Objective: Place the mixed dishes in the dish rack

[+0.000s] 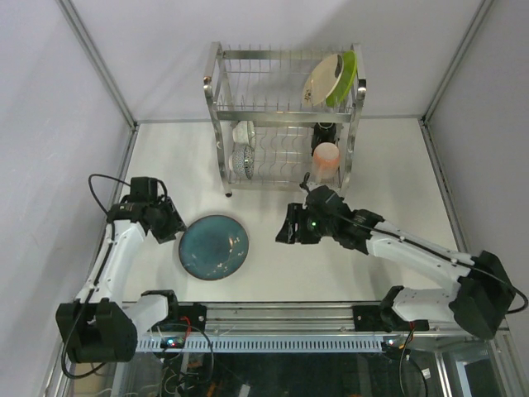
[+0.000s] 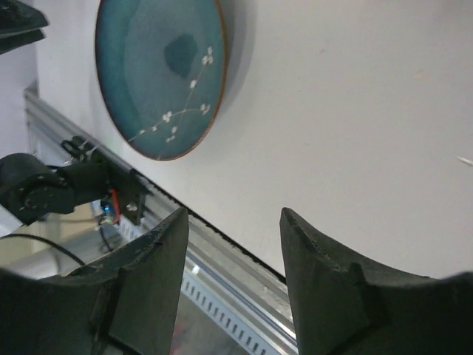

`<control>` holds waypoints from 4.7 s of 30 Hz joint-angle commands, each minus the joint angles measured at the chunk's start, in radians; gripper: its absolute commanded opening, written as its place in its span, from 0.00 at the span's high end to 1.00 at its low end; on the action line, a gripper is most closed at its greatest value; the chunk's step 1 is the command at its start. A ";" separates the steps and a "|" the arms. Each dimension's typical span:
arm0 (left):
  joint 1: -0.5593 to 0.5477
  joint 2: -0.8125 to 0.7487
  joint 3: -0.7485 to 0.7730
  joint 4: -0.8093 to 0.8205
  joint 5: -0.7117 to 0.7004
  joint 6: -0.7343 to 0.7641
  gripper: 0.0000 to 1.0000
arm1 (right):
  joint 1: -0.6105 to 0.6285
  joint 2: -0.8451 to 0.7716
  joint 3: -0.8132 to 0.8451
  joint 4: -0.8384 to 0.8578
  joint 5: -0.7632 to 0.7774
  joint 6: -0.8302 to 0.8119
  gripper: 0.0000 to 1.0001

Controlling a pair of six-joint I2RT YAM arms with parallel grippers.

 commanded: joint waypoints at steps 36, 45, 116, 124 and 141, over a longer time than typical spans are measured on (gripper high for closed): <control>-0.067 0.413 0.015 -0.030 -0.052 0.096 0.72 | 0.032 0.768 0.036 0.982 -0.315 0.359 0.42; -0.070 0.429 0.014 -0.023 -0.046 0.103 0.72 | 0.044 0.854 0.096 0.993 -0.320 0.384 0.46; -0.037 0.501 0.541 0.246 0.058 0.062 0.55 | -0.261 -0.144 0.161 0.168 -0.373 0.307 1.00; -0.069 0.642 0.584 0.359 0.112 0.028 0.55 | -0.326 -0.147 0.329 0.079 -0.373 0.363 1.00; -0.075 0.797 0.739 0.532 0.306 -0.016 0.54 | -0.469 -0.007 0.725 -0.110 -0.406 0.283 1.00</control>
